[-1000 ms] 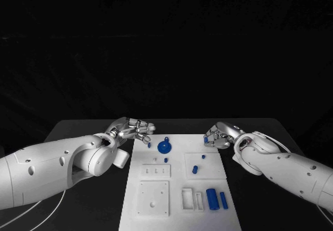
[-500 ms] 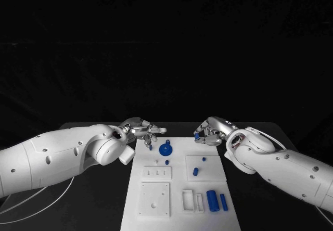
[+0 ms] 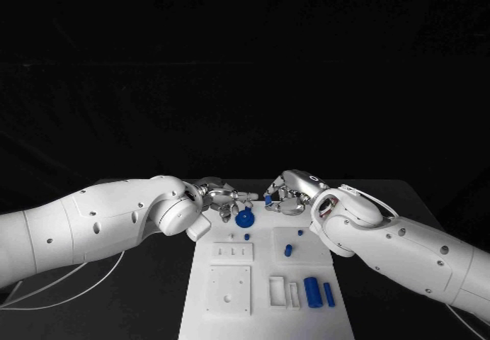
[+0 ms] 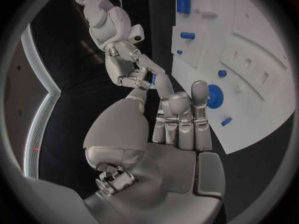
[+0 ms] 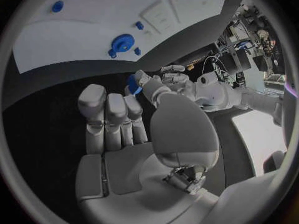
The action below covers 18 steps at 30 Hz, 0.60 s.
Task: Assemble the parts on the task board
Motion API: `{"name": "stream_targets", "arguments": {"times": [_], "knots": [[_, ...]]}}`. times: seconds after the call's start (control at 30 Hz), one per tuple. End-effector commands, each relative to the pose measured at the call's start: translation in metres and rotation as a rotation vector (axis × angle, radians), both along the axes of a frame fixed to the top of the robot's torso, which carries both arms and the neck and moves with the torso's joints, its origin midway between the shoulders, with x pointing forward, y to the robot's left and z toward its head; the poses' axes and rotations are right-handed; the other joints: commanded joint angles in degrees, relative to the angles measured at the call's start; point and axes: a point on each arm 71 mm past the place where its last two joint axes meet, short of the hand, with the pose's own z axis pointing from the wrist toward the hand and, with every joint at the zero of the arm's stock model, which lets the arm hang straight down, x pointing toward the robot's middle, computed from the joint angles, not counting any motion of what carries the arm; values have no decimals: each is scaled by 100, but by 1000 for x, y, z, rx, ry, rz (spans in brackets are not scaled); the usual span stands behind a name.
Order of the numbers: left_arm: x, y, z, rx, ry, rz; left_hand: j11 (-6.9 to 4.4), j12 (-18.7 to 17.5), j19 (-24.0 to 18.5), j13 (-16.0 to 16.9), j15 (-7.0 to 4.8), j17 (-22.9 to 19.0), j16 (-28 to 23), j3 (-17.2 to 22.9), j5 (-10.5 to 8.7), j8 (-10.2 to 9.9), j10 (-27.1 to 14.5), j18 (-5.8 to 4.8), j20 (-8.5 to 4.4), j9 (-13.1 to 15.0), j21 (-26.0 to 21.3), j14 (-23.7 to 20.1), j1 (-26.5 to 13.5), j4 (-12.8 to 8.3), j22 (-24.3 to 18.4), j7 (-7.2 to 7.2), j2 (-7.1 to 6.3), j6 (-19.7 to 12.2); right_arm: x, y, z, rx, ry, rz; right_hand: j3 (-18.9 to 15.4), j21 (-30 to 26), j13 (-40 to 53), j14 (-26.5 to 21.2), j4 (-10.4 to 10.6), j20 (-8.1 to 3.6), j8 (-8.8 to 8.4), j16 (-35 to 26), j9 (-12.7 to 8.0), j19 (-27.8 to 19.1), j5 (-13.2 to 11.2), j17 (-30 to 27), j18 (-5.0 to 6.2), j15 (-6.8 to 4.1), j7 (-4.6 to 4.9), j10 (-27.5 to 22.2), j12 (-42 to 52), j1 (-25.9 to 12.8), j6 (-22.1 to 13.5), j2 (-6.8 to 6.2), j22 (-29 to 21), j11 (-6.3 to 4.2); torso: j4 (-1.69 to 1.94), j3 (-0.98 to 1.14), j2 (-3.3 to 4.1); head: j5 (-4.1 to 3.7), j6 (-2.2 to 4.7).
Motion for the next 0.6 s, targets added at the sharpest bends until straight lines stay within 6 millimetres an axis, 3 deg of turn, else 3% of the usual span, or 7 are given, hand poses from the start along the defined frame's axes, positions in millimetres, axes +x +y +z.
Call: {"name": "stream_targets", "arguments": {"times": [0.03,0.13,0.2,0.3,0.37,0.43,0.6], "knots": [[0,-1,-3,88,26,19,-39,-76,-17,137,13,-61,43,113,-22,8,251,-8,-11,273,31,-57,-83,155,23,-31,-167,2,-3,7,-1,-39,1,10,22,27,3,27,8,-29,20,40,10,19,10,6,-75,-25,-25,30,4,45,33,-9,605,-23,-16,5,9,11,-13],[0,-4,-3,106,29,19,-41,-84,-14,249,9,-62,80,186,-18,8,243,-12,-15,522,25,-56,-43,384,37,-40,-367,-12,-5,12,-1,-41,0,20,22,27,3,27,8,-29,20,40,10,19,10,6,-75,-25,-25,30,4,45,33,-9,605,-23,-15,3,9,8,-18],[0,-5,-4,119,26,17,-45,-98,-16,310,5,-66,92,170,103,16,240,-16,-19,707,22,-65,-18,397,47,-53,-380,8,-6,15,-1,-42,0,26,22,29,3,26,8,-29,20,39,10,19,12,6,-75,-25,-25,30,4,45,32,-10,605,-22,-13,2,11,5,-23],[0,-7,-3,133,17,21,-57,-97,-22,469,-7,-9,181,162,227,3,230,-21,-27,1255,26,-68,-15,450,85,-75,-431,-6,-7,18,-1,-46,4,35,23,37,2,26,5,-29,20,36,10,19,21,6,-75,-25,-23,30,2,44,30,-11,607,-22,-6,2,11,3,-27],[1,-8,-3,138,11,26,-65,-115,-25,501,-8,-18,183,159,247,17,232,-26,-30,1495,25,-75,-2,471,98,-101,-443,12,-7,19,-2,-49,7,41,23,37,2,26,5,-29,20,36,10,19,21,6,-75,-25,-23,30,2,44,30,-11,607,-22,-3,4,7,5,-31],[1,-9,-3,140,5,30,-73,-130,-29,563,-10,-30,195,166,241,15,227,-34,-40,2064,15,-92,5,546,117,-124,-489,-10,-8,20,-3,-54,11,45,21,35,2,27,2,-29,20,35,10,19,27,7,-74,-25,-23,29,0,44,27,-11,606,-22,-2,2,7,3,-33],[1,-9,-2,144,-7,36,-89,-162,-34,607,-25,-56,204,150,230,14,224,-44,-41,2681,-6,-109,1,619,143,-162,-535,7,-9,23,-6,-62,19,54,18,48,4,28,-4,-28,20,36,10,21,33,9,-75,-25,-22,29,2,48,28,-5,609,-22,-9,-3,12,-1,-39]]}}
